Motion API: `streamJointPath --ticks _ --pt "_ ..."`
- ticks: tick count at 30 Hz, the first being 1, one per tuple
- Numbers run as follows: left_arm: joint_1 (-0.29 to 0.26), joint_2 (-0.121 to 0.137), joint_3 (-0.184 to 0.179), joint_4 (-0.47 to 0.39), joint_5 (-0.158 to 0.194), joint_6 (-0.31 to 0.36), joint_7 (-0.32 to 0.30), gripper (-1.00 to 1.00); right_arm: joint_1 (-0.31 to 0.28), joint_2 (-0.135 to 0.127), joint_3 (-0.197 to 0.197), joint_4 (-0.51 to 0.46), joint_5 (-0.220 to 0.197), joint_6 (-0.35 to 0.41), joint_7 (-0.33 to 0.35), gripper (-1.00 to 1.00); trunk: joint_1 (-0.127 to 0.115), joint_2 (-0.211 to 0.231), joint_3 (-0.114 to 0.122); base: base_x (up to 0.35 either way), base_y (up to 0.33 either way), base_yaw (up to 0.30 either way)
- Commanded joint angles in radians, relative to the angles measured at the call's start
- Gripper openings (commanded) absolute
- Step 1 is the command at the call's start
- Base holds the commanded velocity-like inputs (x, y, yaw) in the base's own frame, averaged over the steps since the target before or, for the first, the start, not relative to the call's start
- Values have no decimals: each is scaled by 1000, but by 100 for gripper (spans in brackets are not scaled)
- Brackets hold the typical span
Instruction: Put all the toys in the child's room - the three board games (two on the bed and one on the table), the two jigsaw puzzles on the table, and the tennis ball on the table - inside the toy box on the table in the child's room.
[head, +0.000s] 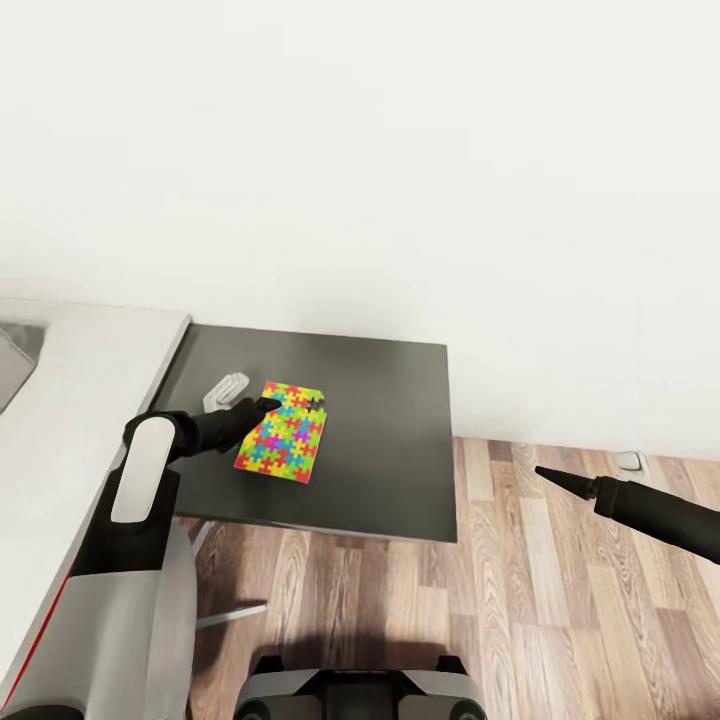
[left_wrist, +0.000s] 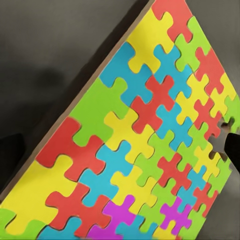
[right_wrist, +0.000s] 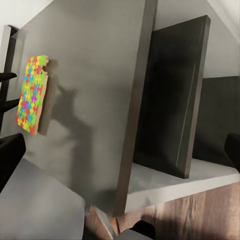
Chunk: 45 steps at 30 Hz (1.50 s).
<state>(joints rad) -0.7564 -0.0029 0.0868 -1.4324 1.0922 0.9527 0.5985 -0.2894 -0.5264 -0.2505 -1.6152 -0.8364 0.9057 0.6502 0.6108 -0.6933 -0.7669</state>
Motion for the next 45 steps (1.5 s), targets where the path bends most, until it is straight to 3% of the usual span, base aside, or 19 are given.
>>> streamJointPath --ticks 1,29,45 --pt "0 0 1 0 2 8 12 100 -1 0 -1 0 0 6 3 100 0 -1 -1 -34 -8 -1" --pt "0 1 2 -2 3 8 11 100 -1 -2 -1 0 0 6 3 100 0 -1 -1 -6 -1 -3" --pt "0 0 1 -3 3 -1 9 100 -2 -4 -1 0 0 7 3 100 0 -1 -1 0 0 -202"
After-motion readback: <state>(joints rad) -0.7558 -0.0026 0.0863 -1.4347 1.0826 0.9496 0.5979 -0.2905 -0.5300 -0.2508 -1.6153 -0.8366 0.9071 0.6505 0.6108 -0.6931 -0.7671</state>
